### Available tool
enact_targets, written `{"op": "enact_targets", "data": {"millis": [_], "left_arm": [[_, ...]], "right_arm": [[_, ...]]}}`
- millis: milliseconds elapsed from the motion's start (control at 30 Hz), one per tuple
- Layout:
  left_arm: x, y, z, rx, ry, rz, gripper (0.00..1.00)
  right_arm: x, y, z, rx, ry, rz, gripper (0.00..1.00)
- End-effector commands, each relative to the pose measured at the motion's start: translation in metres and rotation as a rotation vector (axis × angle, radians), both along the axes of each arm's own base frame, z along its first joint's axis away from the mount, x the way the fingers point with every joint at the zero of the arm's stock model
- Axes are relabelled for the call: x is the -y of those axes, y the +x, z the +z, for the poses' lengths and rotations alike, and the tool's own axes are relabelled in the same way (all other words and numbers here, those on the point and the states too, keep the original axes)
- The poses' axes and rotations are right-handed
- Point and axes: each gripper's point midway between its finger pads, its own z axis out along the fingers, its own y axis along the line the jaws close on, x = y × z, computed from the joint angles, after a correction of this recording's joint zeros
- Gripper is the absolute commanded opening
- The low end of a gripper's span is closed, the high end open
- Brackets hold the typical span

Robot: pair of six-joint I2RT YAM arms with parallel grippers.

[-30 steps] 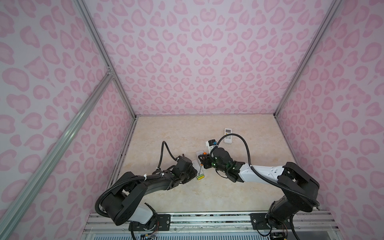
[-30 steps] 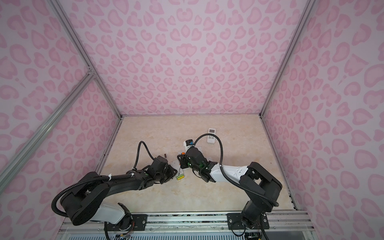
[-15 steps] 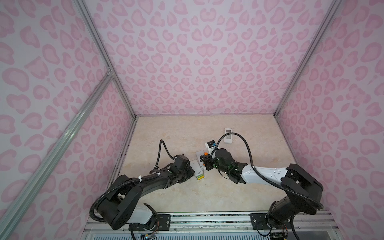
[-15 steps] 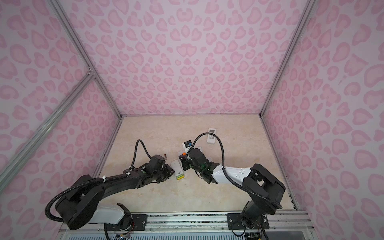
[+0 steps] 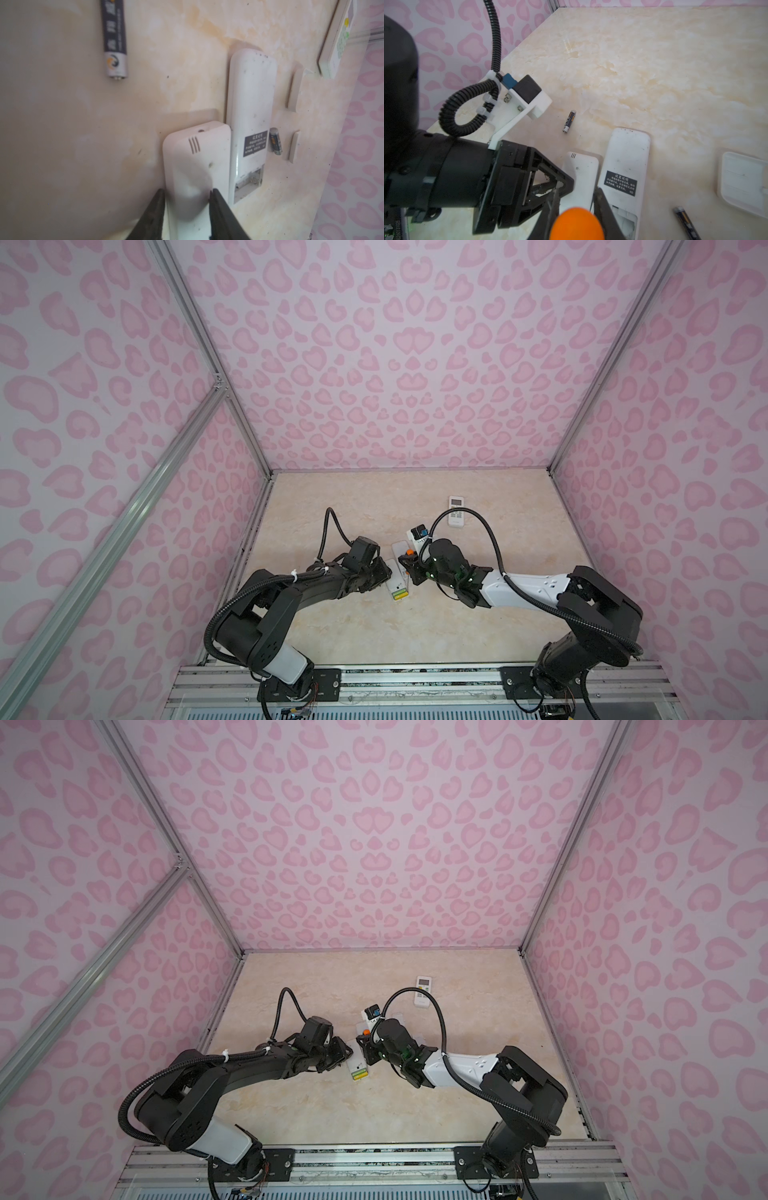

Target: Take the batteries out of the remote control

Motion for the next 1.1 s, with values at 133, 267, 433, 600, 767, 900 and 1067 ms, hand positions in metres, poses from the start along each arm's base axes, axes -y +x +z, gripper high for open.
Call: {"op": "enact_targets", "data": {"millis": [133,267,433,600,767,900,1067], "left_arm": [[0.015,0.017,0.003,0.021,0.002,-0.069,0.40],[0.020,0.024,0.004,0.020,-0.004,-0.088,0.41],[0.018,0.031,0.018,0.051,-0.022,-0.094,0.41],[0.007,0.032,0.040,0.110,-0.025,-0.095,0.41],[-0.003,0.019,0.048,0.137,-0.027,-0.097,0.41],[-0.010,0.003,0.044,0.127,-0.033,-0.097,0.41],[-0.018,-0.016,0.036,0.104,-0.041,-0.097,0.41]], "right_arm": [[-0.002,0.001,0.013,0.037,0.027,0.005,0.00],[-0.001,0.003,0.015,0.047,0.026,0.000,0.00],[-0.008,0.000,0.021,0.071,0.052,0.042,0.00],[-0.015,-0.006,0.028,0.101,0.084,0.097,0.00],[-0.025,-0.013,0.032,0.138,0.097,0.176,0.00],[-0.031,-0.018,0.030,0.144,0.103,0.229,0.00],[-0.037,-0.027,0.024,0.160,0.107,0.304,0.00]]}}
